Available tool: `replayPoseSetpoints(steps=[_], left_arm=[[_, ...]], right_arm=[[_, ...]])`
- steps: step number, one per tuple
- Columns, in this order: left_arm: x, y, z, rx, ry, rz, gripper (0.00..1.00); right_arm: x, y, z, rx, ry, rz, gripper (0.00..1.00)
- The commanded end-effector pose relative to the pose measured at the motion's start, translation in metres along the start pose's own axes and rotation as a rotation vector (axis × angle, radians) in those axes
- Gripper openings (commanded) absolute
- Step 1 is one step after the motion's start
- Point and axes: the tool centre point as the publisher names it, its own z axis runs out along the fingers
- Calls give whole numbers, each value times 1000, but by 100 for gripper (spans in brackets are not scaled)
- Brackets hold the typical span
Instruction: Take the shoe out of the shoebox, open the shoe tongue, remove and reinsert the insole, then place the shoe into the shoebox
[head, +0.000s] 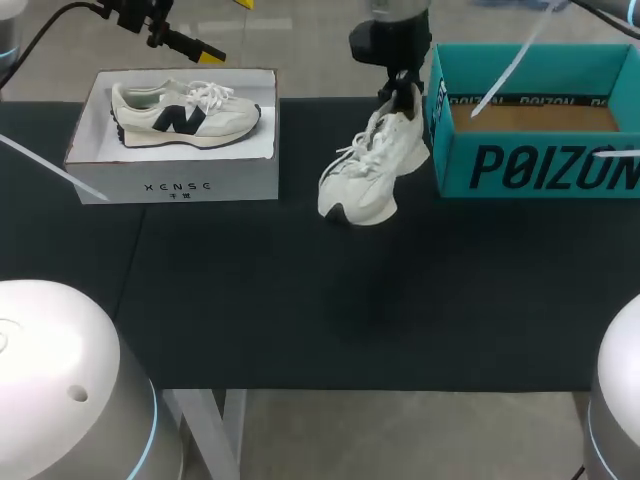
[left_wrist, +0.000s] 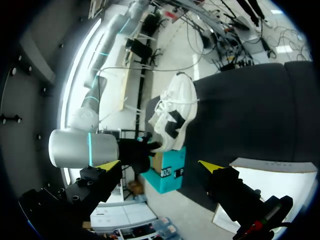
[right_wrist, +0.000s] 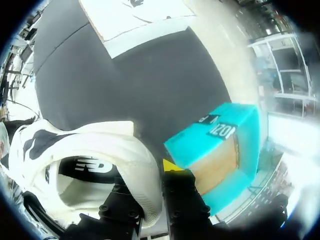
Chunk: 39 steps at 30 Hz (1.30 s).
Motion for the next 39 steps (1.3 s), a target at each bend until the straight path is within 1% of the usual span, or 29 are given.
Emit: replayPoseSetpoints(steps=[1,3,4,5,7,8,9,12,35,37,38,39], left_arm=[[0,0,0,1,5,1,100],[0,0,0,1,5,1,100],[0,0,0,1,5,1,100],[0,0,0,1,5,1,100],[0,0,0,1,5,1,100],[0,0,0,1,5,1,100],[0,0,0,1,5,1,100],[0,0,0,1,5,1,100],[0,0,0,1,5,1,100],[0,0,0,1,5,1,100],[0,0,0,1,5,1,100],[0,0,0,1,5,1,100]], right_arm=[[-2,-36,-22,23,42,96,0],[-1,-45,-19,3,62,159,0],[0,-50,-19,-4,66,168,0],[2,-51,-19,-3,81,201,0],[2,-54,-19,-23,79,222,0],[2,-57,-19,-21,88,251,0],[1,-61,-19,-45,79,265,0],[0,-71,-23,-72,75,311,0],[0,-71,-23,-72,75,311,0],[-6,-70,-15,-89,52,356,0],[-14,-71,-12,-87,8,418,0],[-22,-72,-10,-83,-9,438,0]])
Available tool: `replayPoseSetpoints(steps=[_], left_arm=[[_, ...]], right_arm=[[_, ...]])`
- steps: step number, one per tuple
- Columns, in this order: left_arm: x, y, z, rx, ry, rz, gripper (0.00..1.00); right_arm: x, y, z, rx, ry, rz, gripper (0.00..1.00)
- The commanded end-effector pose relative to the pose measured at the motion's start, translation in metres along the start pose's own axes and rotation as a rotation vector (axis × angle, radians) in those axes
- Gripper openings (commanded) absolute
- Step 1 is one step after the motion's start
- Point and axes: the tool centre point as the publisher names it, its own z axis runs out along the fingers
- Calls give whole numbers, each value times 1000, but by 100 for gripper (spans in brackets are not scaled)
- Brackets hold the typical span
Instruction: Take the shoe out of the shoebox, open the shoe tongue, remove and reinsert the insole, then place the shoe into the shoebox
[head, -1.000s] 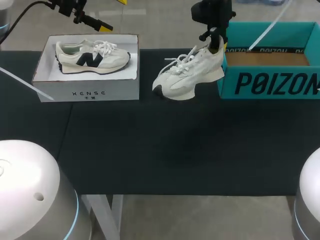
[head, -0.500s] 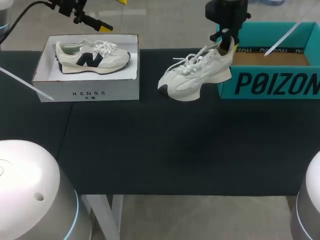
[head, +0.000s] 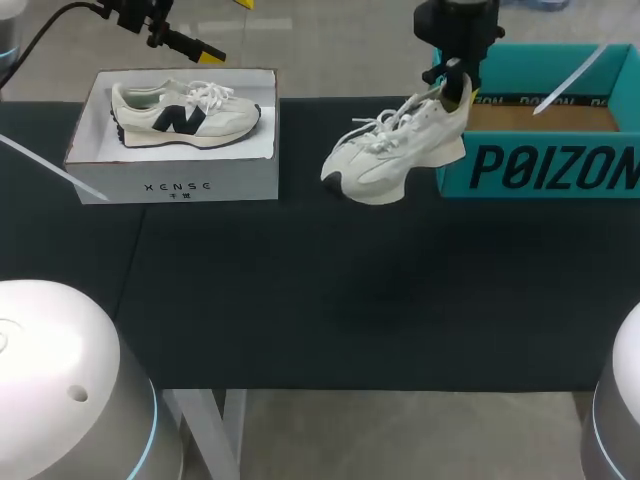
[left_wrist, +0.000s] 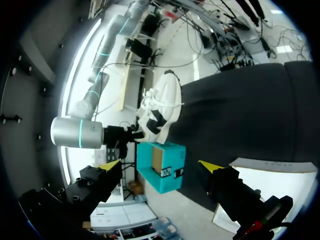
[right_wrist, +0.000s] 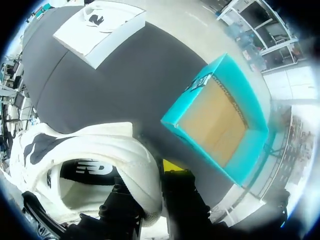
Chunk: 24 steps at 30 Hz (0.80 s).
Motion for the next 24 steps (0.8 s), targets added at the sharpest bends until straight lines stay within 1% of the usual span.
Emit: replayPoseSetpoints(steps=[1,2,3,4,5,7,9,11,13,16,17,22,23,24], left_arm=[[0,0,0,1,5,1,100],[0,0,0,1,5,1,100],[0,0,0,1,5,1,100],[0,0,0,1,5,1,100],[0,0,0,1,5,1,100],[0,0,0,1,5,1,100],[0,0,0,1,5,1,100],[0,0,0,1,5,1,100],[0,0,0,1,5,1,100],[0,0,0,1,5,1,100],[0,0,0,1,5,1,100],[0,0,0,1,5,1,100],[0,0,0,1,5,1,100],[0,0,0,1,5,1,100]], right_arm=[[-24,1,8,-25,-105,132,0],[-33,1,7,-43,-130,153,0],[-44,0,8,-17,-144,183,0],[-52,-2,7,-10,-183,226,0],[-62,-4,6,-36,-186,242,0],[-78,-7,5,-46,-176,275,0],[-89,-9,-2,-67,-176,291,0],[-96,-8,-10,-57,-196,300,0],[-104,-7,-12,-48,-207,323,0],[-120,-11,-7,-28,-219,372,0],[-125,-12,-5,-10,-231,398,0],[-158,-24,14,12,-160,511,0],[-164,-26,16,-3,-131,517,0],[-170,-28,16,-16,-126,539,0]])
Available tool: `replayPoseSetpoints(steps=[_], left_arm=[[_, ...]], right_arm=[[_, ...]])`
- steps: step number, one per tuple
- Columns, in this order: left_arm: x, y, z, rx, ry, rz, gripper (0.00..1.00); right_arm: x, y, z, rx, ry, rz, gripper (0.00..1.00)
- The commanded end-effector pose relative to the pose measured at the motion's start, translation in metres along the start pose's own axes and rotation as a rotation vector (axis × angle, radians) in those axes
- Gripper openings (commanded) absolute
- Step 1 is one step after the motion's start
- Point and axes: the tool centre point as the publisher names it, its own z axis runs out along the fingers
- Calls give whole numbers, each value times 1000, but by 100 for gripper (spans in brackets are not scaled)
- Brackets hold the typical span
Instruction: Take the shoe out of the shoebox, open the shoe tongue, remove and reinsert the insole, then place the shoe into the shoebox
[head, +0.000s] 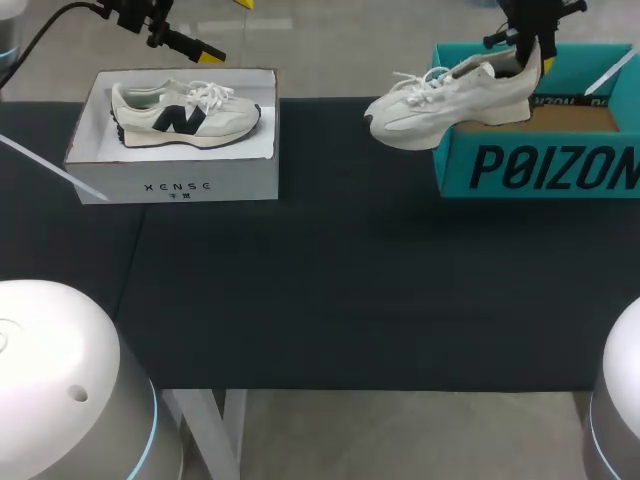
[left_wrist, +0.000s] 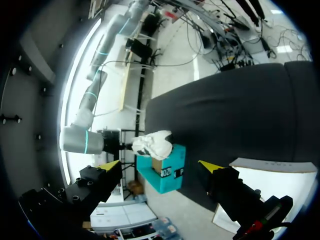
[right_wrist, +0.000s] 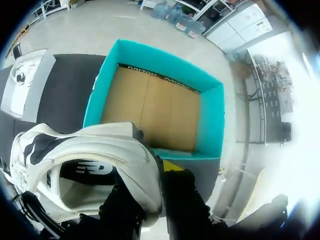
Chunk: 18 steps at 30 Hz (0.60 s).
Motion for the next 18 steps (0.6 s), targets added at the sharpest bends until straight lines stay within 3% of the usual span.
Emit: replayPoseSetpoints(steps=[1,6,18], left_arm=[[0,0,0,1,5,1,100],[0,0,0,1,5,1,100],[0,0,0,1,5,1,100]], right_arm=[[-28,12,15,27,60,40,0],[-58,15,14,69,-8,77,0],[-58,15,14,69,-8,77,0]])
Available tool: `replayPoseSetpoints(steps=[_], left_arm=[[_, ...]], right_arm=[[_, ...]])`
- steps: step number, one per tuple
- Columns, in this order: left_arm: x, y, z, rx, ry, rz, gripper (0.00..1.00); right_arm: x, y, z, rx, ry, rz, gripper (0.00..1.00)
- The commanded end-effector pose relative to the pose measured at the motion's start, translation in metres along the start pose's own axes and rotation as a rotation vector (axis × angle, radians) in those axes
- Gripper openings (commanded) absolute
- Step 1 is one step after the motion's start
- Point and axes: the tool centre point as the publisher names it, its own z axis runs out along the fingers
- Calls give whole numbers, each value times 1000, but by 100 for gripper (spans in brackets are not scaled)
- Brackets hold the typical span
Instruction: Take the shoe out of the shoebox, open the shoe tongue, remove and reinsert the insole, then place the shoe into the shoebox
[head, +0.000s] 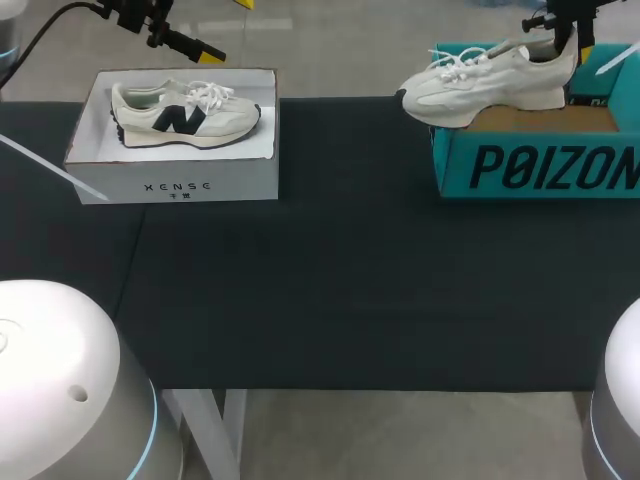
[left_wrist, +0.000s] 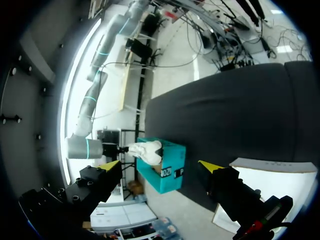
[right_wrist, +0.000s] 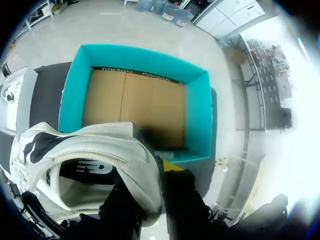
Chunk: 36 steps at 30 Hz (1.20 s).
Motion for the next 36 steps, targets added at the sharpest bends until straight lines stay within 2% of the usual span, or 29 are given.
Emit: replayPoseSetpoints(steps=[1,4,6,13,20,28,30,31,36], left_arm=[[0,0,0,1,5,0,100],[0,0,0,1,5,0,100],[0,0,0,1,5,0,100],[0,0,0,1,5,0,100],[0,0,0,1,5,0,100],[0,0,0,1,5,0,100],[0,0,0,1,5,0,100],[0,0,0,1,5,0,100],[0,0,0,1,5,0,100]], right_arm=[[-1,2,-1,3,2,0,0],[-1,2,-1,3,2,0,0],[-7,6,7,15,-37,21,0],[-62,21,15,0,-77,114,0],[-92,38,26,-37,-158,160,0],[-101,44,65,-19,-186,160,0],[-105,44,76,-3,-162,173,0],[-106,43,79,-21,-142,184,0],[-112,45,97,-10,-150,197,0]])
